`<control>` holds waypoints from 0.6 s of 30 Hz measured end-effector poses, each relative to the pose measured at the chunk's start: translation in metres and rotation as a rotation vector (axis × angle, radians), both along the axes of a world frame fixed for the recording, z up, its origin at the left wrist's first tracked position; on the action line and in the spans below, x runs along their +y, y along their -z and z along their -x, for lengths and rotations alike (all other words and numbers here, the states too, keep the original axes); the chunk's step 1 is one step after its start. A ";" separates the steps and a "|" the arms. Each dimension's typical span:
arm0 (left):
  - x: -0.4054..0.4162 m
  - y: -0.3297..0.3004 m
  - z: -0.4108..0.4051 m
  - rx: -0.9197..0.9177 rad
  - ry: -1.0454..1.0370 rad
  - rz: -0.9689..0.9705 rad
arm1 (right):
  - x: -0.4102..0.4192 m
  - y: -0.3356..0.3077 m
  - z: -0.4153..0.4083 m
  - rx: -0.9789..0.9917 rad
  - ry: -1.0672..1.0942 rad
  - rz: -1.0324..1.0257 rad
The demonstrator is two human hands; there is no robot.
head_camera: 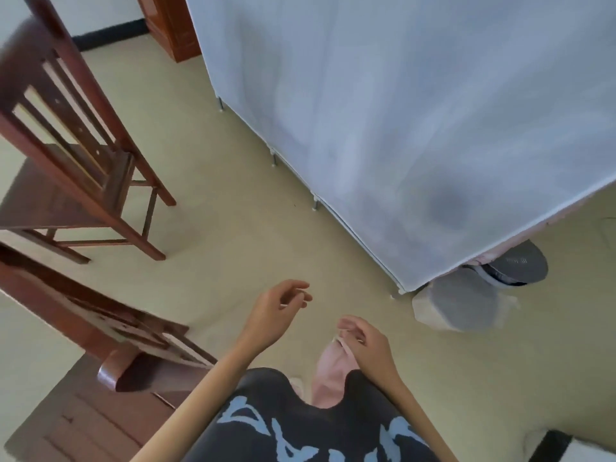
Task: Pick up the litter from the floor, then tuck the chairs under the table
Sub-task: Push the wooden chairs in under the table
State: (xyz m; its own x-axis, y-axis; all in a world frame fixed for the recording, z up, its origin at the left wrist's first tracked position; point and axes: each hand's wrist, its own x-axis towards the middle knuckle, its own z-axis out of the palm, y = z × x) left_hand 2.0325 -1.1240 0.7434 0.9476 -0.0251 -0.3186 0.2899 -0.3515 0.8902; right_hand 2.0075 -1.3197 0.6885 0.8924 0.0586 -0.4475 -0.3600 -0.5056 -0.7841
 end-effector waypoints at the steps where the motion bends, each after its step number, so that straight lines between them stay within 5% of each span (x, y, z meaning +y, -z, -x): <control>1: -0.002 0.002 -0.009 0.006 -0.031 0.000 | 0.000 0.002 -0.020 0.008 -0.048 -0.001; 11: -0.022 0.017 -0.073 0.143 -0.726 0.028 | 0.047 -0.011 -0.238 0.016 -0.790 -0.021; 18: -0.024 0.011 -0.092 0.139 -1.138 0.043 | 0.129 -0.023 -0.312 0.020 -1.122 -0.095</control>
State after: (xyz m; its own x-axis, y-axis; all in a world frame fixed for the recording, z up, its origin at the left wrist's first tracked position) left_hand 2.1243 -1.1475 0.7328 0.3848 0.8102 -0.4423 0.5170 0.2078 0.8304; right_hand 2.3193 -1.1902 0.7113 0.3064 0.8581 -0.4120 0.2480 -0.4898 -0.8358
